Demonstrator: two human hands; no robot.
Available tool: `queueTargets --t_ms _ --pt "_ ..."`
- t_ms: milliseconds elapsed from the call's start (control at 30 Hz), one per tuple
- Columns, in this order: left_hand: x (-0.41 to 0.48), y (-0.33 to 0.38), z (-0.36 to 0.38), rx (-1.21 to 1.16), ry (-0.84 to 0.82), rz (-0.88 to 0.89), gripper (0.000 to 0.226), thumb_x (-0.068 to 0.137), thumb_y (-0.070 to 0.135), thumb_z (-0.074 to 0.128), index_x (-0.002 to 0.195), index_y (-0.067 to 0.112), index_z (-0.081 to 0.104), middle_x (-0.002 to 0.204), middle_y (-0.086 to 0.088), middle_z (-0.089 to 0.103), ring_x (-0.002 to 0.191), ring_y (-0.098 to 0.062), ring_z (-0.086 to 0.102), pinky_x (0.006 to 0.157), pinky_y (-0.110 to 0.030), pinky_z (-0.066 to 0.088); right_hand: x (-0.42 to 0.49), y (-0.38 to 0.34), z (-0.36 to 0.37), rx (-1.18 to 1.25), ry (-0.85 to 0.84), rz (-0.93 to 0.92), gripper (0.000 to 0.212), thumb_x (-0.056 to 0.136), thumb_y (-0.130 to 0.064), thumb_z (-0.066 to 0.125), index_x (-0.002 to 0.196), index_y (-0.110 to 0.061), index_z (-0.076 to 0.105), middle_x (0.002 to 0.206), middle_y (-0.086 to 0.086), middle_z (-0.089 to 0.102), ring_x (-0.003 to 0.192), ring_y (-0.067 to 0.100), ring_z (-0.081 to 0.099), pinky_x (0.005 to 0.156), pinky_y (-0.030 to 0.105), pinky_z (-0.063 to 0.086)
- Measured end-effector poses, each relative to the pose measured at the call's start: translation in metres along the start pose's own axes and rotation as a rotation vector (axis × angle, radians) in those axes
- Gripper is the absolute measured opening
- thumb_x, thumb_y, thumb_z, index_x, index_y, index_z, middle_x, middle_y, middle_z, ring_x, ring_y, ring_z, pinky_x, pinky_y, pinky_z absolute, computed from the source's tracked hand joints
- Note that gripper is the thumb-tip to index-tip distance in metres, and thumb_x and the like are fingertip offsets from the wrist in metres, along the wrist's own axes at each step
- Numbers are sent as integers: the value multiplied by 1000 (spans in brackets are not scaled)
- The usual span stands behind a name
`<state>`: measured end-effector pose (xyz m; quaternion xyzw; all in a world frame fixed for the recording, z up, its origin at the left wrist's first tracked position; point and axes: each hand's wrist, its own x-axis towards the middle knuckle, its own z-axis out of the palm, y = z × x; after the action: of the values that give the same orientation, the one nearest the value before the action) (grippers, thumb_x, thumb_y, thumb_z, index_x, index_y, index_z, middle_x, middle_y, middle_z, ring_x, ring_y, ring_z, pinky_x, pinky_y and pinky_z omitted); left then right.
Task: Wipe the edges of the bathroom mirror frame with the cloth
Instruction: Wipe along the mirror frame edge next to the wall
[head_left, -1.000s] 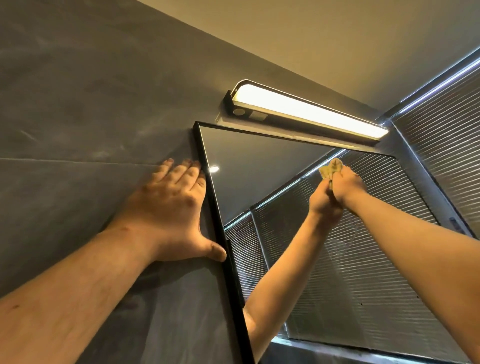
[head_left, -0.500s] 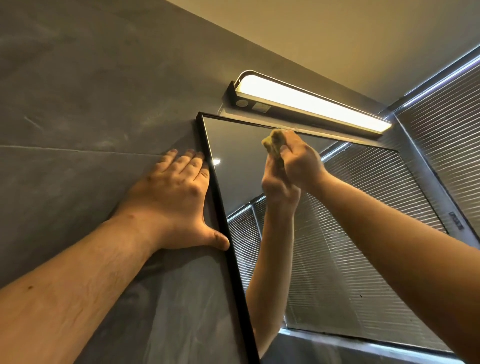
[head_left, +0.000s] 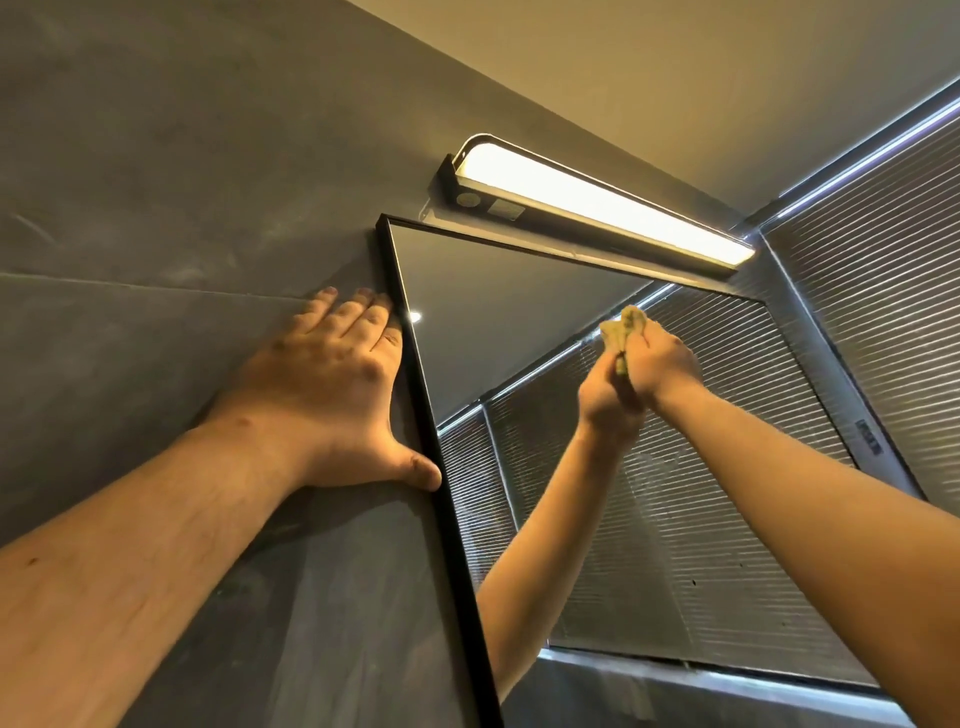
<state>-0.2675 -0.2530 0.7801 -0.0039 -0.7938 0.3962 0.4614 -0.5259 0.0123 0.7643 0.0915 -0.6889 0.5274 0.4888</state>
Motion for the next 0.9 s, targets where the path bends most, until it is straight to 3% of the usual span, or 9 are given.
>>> queueTargets --t_ms 100,200,300,400,600,733,800,900 --pt "0 1 0 3 13 -2 159 28 104 6 153 7 13 163 -10 9 151 -22 2 121 -39 -5 -5 30 -4 -22 14 126 59 104 -52 21 133 -13 54 134 24 56 123 44 51 104 44 39" --pt "1 0 0 6 22 -2 158 28 103 4 153 6 15 163 -10 11 151 -23 4 122 -40 -3 -15 40 -6 14 26 115 50 105 -47 28 131 -17 58 130 21 60 118 42 54 102 46 42" --pt "0 0 1 5 20 -5 153 35 104 16 153 6 13 163 -12 10 151 -24 3 121 -40 -4 -21 37 -6 60 15 20 33 102 -32 38 121 -20 61 118 16 65 108 39 57 93 46 46" --pt "0 0 1 -3 15 -6 149 40 103 24 153 6 12 163 -12 8 151 -24 2 122 -41 -4 -33 24 -8 90 -19 -93 26 101 -21 40 116 -20 61 102 10 66 95 32 58 79 38 42" --pt "0 0 1 0 17 5 149 41 103 22 153 6 12 163 -12 9 151 -25 4 122 -42 -2 -53 0 -5 123 -55 -254 26 98 -22 39 114 -29 58 96 -1 66 90 25 62 73 32 40" --pt "-1 -1 0 -16 28 11 147 44 102 29 153 5 13 162 -13 11 151 -26 5 123 -44 0 -72 -19 -3 154 -68 -361 32 98 -18 41 123 -30 56 103 -7 68 94 16 63 76 29 45" --pt "-2 -1 0 -34 35 15 145 46 102 34 153 5 13 162 -13 12 151 -26 6 123 -44 1 -83 -31 -2 167 -68 -414 34 98 -17 43 126 -30 57 110 -11 68 101 12 64 84 26 49" --pt "-3 -1 0 -56 50 24 144 49 100 41 153 4 14 162 -14 13 150 -27 7 123 -45 3 -101 -51 0 180 -24 -500 33 98 -15 51 127 -28 59 109 -23 66 106 5 62 86 10 45"
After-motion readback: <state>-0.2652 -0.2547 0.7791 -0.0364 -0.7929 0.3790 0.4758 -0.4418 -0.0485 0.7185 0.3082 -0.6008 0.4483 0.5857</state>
